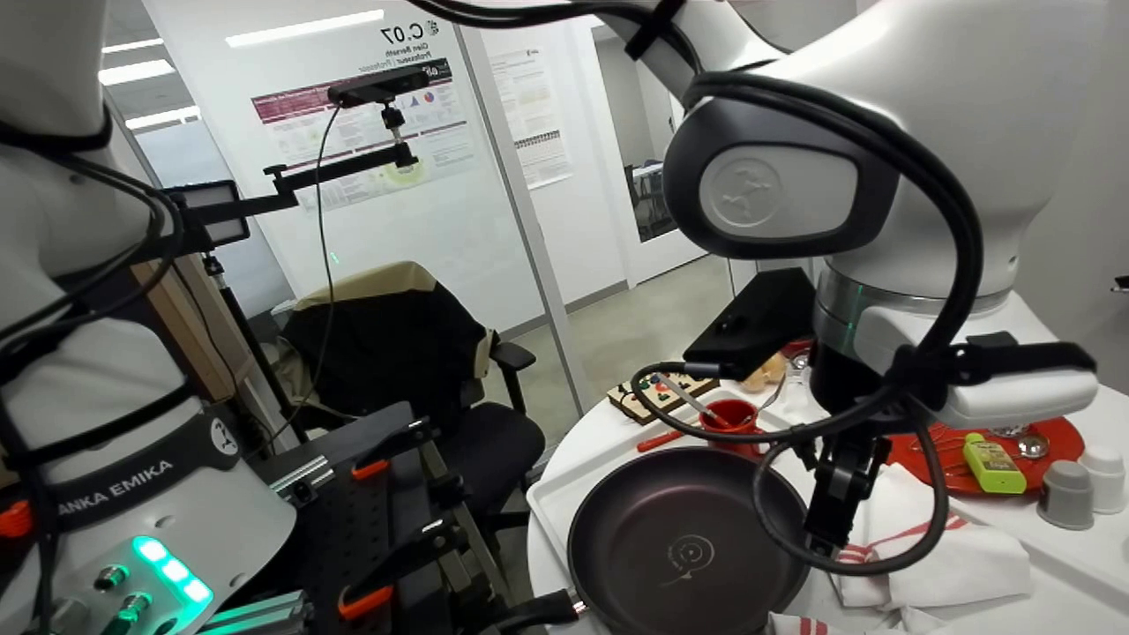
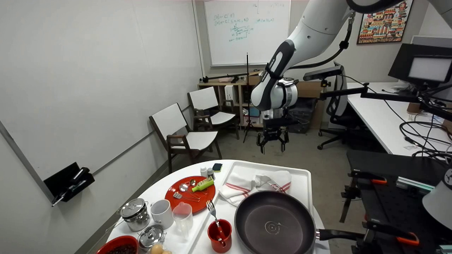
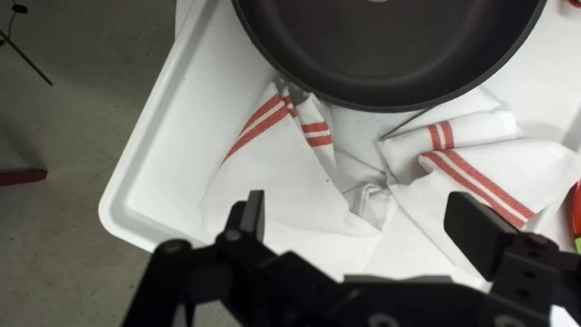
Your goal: Wipe the pan with the white towel
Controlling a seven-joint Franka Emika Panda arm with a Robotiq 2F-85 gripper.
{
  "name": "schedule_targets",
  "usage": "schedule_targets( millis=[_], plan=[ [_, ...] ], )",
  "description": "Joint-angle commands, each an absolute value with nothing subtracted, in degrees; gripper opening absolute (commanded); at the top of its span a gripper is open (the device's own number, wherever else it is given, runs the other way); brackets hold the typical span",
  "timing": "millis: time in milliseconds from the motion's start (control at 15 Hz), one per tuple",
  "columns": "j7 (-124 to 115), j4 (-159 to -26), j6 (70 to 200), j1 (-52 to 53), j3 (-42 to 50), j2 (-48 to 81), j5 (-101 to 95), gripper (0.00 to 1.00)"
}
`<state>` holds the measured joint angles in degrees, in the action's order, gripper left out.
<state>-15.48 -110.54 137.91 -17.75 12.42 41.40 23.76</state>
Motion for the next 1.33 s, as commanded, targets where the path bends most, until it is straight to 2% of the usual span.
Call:
schedule_targets(
  millis=[0,600,1267],
  plan=[
    [-16.07,-109.69,138.32,-18.19,12.33,42.5,22.43,1.0],
    [-20.39,-106.52,136.27,-17.19,12.45,45.36,22.26,1.0],
    [-27.49,-94.68,131.17,-16.52,13.59,55.71,20.57,1.0]
  ],
)
